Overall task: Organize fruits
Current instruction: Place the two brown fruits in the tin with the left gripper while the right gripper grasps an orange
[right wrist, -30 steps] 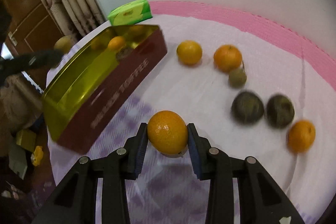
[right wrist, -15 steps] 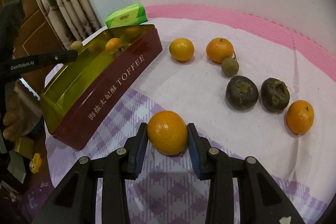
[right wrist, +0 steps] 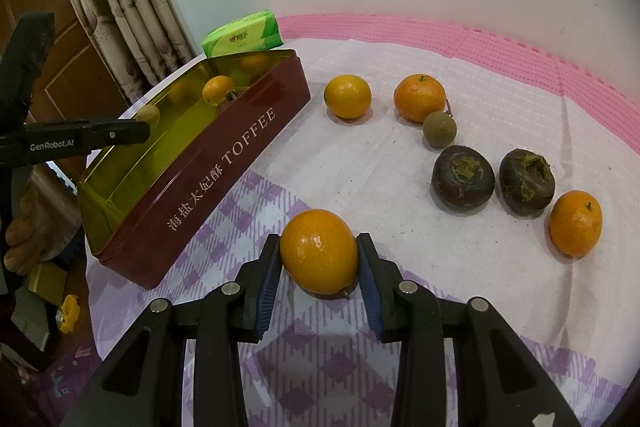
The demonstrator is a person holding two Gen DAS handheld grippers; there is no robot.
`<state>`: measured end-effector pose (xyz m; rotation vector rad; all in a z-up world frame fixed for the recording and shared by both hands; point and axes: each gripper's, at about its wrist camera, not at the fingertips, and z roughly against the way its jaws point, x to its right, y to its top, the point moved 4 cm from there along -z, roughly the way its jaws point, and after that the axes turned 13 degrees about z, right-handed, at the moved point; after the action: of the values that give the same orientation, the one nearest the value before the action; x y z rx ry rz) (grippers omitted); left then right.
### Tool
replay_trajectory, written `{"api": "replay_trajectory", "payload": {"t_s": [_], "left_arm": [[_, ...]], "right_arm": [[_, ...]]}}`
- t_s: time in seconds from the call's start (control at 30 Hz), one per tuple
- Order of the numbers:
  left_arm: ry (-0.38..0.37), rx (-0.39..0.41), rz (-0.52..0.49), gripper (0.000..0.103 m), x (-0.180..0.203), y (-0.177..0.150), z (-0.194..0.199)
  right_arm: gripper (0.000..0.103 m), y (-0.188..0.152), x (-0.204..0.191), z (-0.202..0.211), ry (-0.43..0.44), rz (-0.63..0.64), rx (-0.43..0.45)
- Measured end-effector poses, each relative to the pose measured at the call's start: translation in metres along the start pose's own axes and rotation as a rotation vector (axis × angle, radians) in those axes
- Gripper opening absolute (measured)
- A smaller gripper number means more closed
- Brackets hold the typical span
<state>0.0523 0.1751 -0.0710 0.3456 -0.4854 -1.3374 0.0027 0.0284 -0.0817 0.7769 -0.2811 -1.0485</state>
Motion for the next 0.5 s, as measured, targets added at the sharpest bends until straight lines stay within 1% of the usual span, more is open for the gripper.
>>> {"api": "replay_trajectory", "payload": {"t_s": [0.23, 0.5], "left_arm": [[0.042, -0.051, 0.020, 0.027, -0.006, -0.007, -0.002], [0.131, -0.015, -0.041, 0.027, 0.000, -0.015, 0.020]], "right_arm": [[0.035, 0.001, -0.001, 0.000, -0.010, 0.008, 0.005], [0.035, 0.000, -0.001, 0.000, -0.007, 0.006, 0.007]]}}
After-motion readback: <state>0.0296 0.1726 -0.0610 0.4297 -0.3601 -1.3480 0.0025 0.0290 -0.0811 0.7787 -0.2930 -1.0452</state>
